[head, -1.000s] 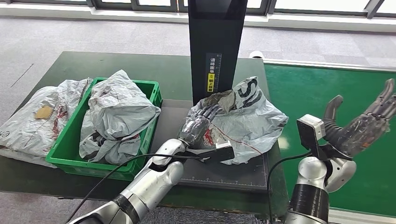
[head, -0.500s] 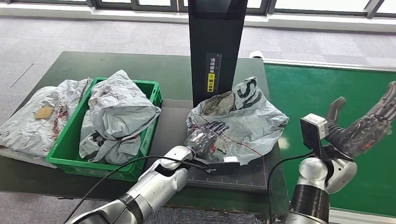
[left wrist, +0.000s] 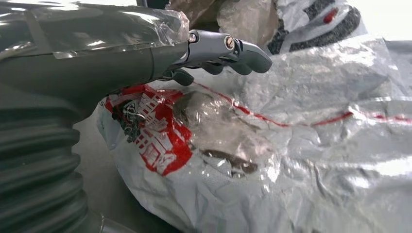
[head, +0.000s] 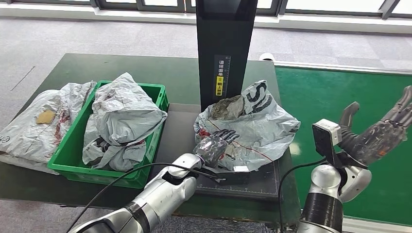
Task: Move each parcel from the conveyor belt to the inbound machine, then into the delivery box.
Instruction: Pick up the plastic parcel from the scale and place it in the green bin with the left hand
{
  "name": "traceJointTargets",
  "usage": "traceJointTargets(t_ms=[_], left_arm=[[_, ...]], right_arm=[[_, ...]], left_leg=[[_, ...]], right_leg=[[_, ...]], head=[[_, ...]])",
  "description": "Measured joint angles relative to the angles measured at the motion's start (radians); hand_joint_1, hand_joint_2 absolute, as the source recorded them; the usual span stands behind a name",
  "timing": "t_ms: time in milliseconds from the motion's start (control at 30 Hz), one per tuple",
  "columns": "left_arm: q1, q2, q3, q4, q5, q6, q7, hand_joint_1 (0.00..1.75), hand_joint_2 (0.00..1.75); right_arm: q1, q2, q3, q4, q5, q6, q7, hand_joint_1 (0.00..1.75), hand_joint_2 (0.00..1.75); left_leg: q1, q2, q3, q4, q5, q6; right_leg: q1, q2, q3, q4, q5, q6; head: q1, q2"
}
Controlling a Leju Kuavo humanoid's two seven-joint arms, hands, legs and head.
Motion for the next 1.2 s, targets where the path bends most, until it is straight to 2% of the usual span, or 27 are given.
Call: traceJointTargets(t_ms=[33, 167, 200, 500, 867, 933, 967, 1067, 1133, 1200], left_arm=[[0.0, 0.0, -0.005, 0.001, 0.002, -0.01, 0.0, 0.03, 1.75], [-0.002, 0.0, -0.037, 0.007, 0.018, -0.057, 0.0, 1.69, 1.75], [-0.003, 0.0, -0.047, 0.01, 0.021, -0.067, 0.0, 1.75, 1.75], [-0.018, 0.0, -0.126, 0.038, 0.035, -0.102, 0.0, 1.75, 1.75], [-0.037, -0.002, -0.158, 0.059, 0.006, 0.019, 0.046, 1.75, 1.75], [-0.038, -0.002, -0.159, 0.06, -0.019, 0.079, 0.066, 1.75, 1.75], [-0.038, -0.001, -0.159, 0.059, -0.037, 0.137, 0.083, 1.75, 1.75], [-0.024, 0.006, -0.14, 0.013, -0.112, 0.386, 0.128, 1.75, 1.75], [0.014, 0.014, -0.082, -0.09, -0.182, 0.488, 0.11, 1.75, 1.75], [0.06, 0.019, 0.007, -0.214, -0.231, 0.516, 0.064, 1.75, 1.75]], right_arm=[[0.0, 0.0, 0.0, 0.0, 0.0, 0.0, 0.0, 0.0, 1.75], [0.001, 0.0, -0.004, 0.0, -0.004, 0.0, 0.0, 0.0, 1.75], [0.001, 0.0, -0.006, 0.0, -0.005, 0.0, 0.0, 0.0, 1.75], [0.0, 0.0, -0.027, 0.0, -0.021, 0.0, 0.002, 0.0, 1.75], [0.003, 0.0, -0.039, 0.0, -0.043, 0.0, -0.008, 0.0, 1.75], [0.006, 0.0, -0.04, 0.0, -0.046, 0.0, -0.005, 0.0, 1.75], [0.01, 0.0, -0.041, -0.001, -0.046, 0.0, 0.001, 0.0, 1.75], [0.032, 0.0, -0.042, -0.016, -0.046, 0.0, 0.03, 0.0, 1.75], [0.051, 0.0, -0.042, -0.033, -0.045, 0.0, 0.048, 0.0, 1.75], [0.064, 0.001, -0.042, -0.047, -0.045, 0.0, 0.056, 0.0, 1.75]], left_leg=[[0.0, 0.0, 0.0, 0.0, 0.0, 0.0], [0.0, 0.0, 0.0, 0.0, 0.0, 0.0], [0.0, 0.0, 0.0, 0.0, 0.0, 0.0], [0.0, 0.0, 0.0, 0.0, 0.0, 0.0], [0.0, 0.0, 0.0, 0.0, 0.0, 0.0], [0.0, 0.0, 0.0, 0.0, 0.0, 0.0], [0.0, 0.0, 0.0, 0.0, 0.0, 0.0], [0.0, 0.0, 0.0, 0.0, 0.0, 0.0], [0.0, 0.0, -0.001, 0.0, 0.0, 0.0], [0.0, 0.0, -0.001, 0.0, 0.0, 0.0]], right_leg=[[0.0, 0.0, 0.0, 0.0, 0.0, 0.0], [0.0, 0.0, 0.0, 0.0, 0.0, 0.0], [0.0, 0.0, 0.0, 0.0, 0.0, 0.0], [0.0, 0.0, 0.0, 0.0, 0.0, 0.0], [0.0, 0.0, 0.0, 0.0, 0.0, 0.0], [0.0, 0.0, 0.0, 0.0, 0.0, 0.0], [0.0, 0.0, 0.0, 0.0, 0.0, 0.0], [0.0, 0.0, 0.0, 0.0, 0.0, 0.0], [0.0, 0.0, 0.0, 0.0, 0.0, 0.0], [0.0, 0.0, 0.0, 0.0, 0.0, 0.0]], head=[[0.0, 0.0], [0.0, 0.0], [0.0, 0.0], [0.0, 0.0], [0.0, 0.0], [0.0, 0.0], [0.0, 0.0], [0.0, 0.0], [0.0, 0.0], [0.0, 0.0]])
